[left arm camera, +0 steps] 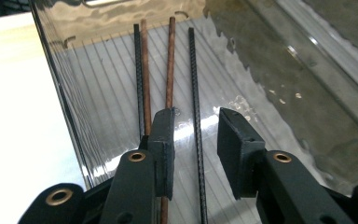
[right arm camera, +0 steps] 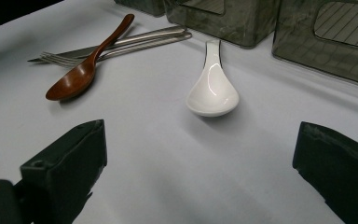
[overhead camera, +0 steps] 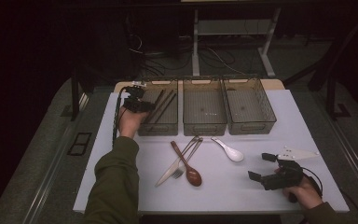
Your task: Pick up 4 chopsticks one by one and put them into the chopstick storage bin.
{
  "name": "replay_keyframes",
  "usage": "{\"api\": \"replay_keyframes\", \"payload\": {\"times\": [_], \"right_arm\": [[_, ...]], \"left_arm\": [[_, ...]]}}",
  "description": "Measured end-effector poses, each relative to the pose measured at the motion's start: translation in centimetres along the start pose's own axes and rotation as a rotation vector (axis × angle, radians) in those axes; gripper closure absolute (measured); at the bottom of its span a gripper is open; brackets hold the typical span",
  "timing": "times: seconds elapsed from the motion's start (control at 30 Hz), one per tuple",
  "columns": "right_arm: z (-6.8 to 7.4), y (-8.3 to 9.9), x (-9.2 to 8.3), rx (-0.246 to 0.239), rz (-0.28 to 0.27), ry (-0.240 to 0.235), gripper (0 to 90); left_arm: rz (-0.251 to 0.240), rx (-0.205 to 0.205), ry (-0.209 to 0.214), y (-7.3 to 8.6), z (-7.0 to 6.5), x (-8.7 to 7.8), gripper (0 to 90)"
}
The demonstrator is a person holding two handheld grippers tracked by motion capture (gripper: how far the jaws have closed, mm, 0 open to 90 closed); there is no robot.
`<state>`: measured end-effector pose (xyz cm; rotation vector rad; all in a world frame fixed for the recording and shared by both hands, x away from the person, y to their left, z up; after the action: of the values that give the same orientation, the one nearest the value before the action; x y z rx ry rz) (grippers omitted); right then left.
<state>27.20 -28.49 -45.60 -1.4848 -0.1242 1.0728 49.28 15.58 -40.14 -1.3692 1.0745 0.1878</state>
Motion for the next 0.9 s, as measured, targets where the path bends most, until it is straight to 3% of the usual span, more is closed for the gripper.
{"api": "replay_keyframes", "payload": {"times": [0.43, 0.67, 0.9], "right_arm": [[0.0, 0.0, 0.0, 0.002, 0.002, 0.000, 2.6], [0.1, 0.0, 0.0, 0.002, 0.001, 0.001, 2.5], [0.1, 0.0, 0.0, 0.001, 0.001, 0.001, 2.5]], "left_arm": [[-0.079, 0.071, 0.084, -0.4, -1.6, -2.6, 54.3], [-0.113, 0.134, 0.127, 0.0, -3.2, -3.8, 49.3], [-0.147, 0.169, 0.188, 1.3, -4.8, -5.0, 46.3]]}}
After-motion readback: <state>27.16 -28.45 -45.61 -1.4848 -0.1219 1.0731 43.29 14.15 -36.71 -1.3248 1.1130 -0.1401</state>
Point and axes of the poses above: each handheld gripper's, and its own axes: x roughly forward along the jaws, y roughly out of its underside, z roughly to its left, the point moved 3 cm from there along x, roughly forward along the jaws, and after that the axes turned 4 degrees about y, right-handed, at the moved point
